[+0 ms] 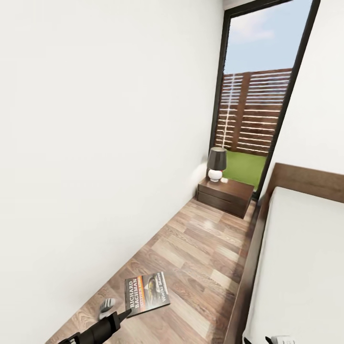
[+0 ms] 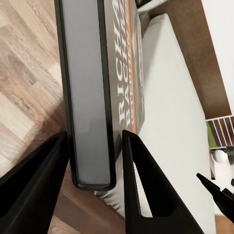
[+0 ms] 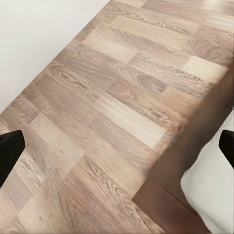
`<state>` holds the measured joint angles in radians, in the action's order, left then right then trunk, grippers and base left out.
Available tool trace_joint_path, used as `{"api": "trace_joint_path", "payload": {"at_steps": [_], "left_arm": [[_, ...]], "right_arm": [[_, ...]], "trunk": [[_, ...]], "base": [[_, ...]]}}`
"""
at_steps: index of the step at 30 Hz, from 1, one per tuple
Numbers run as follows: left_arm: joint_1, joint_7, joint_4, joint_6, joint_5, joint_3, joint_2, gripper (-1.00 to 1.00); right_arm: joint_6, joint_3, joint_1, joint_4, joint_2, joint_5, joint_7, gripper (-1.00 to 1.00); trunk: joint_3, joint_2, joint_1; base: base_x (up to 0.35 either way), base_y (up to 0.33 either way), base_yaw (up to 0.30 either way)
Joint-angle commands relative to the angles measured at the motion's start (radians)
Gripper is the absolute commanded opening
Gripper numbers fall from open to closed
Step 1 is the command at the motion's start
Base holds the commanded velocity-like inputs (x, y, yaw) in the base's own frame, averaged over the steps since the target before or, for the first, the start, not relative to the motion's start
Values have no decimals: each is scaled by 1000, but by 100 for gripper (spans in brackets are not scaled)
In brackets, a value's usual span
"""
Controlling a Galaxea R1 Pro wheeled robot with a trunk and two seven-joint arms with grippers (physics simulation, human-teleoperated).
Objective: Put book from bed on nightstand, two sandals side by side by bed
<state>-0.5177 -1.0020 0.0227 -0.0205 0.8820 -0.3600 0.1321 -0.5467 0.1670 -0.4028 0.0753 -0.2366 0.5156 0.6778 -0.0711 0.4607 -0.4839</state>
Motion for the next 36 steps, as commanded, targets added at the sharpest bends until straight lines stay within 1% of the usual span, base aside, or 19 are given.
{"api": "trace_joint_path", "payload": {"at_steps": [1, 5, 8, 29, 36], "left_arm": [[-1, -3, 0, -2, 9, -7, 0, -100], [-1, -3, 0, -2, 9, -7, 1, -100], [-1, -3, 0, -1, 9, -7, 1, -100], [-1, -1, 0, -1, 9, -7, 0, -100], [-1, 0, 0, -1, 9, -7, 0, -100]], "right_arm": [[-6, 8, -2, 4, 0, 11, 6, 100], [-6, 8, -2, 4, 0, 11, 6, 100], [-6, 8, -2, 4, 0, 11, 7, 100], [-6, 8, -2, 4, 0, 11, 6, 100], [-6, 8, -2, 4, 0, 11, 6, 100]], "trunk": [[-2, 2, -1], [-2, 2, -1], [-2, 2, -1], [-2, 2, -1], [-2, 2, -1]], "base": [[0, 169, 0], [0, 67, 66], [0, 16, 217], [0, 1, 287], [0, 0, 79]]}}
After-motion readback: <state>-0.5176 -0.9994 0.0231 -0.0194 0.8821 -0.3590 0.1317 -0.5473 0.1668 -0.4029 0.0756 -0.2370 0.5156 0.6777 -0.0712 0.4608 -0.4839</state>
